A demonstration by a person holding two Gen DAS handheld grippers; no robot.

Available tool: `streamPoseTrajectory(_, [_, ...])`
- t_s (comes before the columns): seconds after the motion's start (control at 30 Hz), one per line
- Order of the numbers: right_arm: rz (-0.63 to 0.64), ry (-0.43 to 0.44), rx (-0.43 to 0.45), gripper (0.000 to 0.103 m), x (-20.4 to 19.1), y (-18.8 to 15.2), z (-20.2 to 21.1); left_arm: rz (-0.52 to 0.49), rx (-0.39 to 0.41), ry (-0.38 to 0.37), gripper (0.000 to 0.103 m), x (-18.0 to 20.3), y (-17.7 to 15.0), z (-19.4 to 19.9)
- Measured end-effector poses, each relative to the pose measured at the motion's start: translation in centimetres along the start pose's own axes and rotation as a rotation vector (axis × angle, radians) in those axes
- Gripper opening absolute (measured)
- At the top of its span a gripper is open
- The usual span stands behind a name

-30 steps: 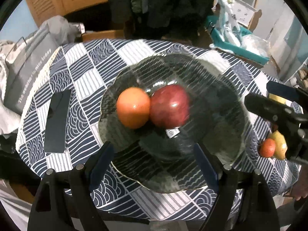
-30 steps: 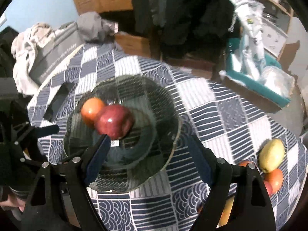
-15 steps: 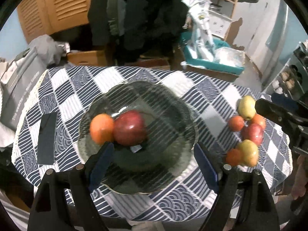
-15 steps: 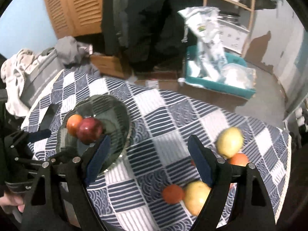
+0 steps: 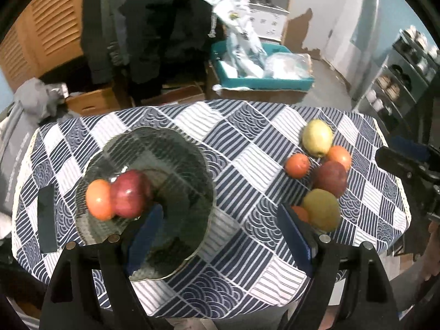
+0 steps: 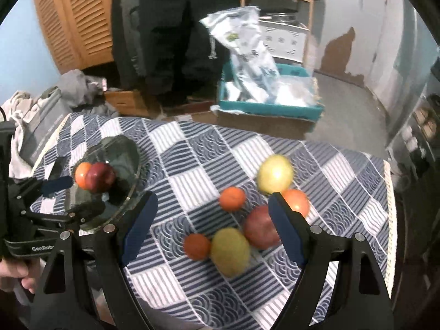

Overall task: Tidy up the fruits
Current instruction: 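Move both tools back over the remaining fruit pile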

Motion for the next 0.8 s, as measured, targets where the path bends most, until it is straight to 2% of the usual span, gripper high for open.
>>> streamPoseTrajectory(0.3, [-0.079, -0.051, -0.009, 0.082, 4.8, -2.5, 0.6, -0.083, -0.016, -0.017, 0.086, 3.9, 0.1, -0.7])
streamPoseTrajectory(0.47, [-0.125, -0.069, -0.059, 0.082, 6.9, -3.9, -0.5, -0.127, -0.062, -0.036, 0.086, 5.8, -0.2, -2.9])
streamPoseTrajectory(0.8, [-0.146, -0.079, -0.146, 0.082, 8.5, -6.0, -3.3, -0.18, -0.131, -0.058, 0.086, 7.8, -1.1, -7.0])
Point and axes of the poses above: each gripper's, at about its wrist camera, not at the fingertips, and z roughly against the way its jaws point, x to its right, y to its top, the point moved 1 cm from there along -z, roughly the way its jaws point, and after that the axes turned 8 degrees about -x, right-handed, at the moved point
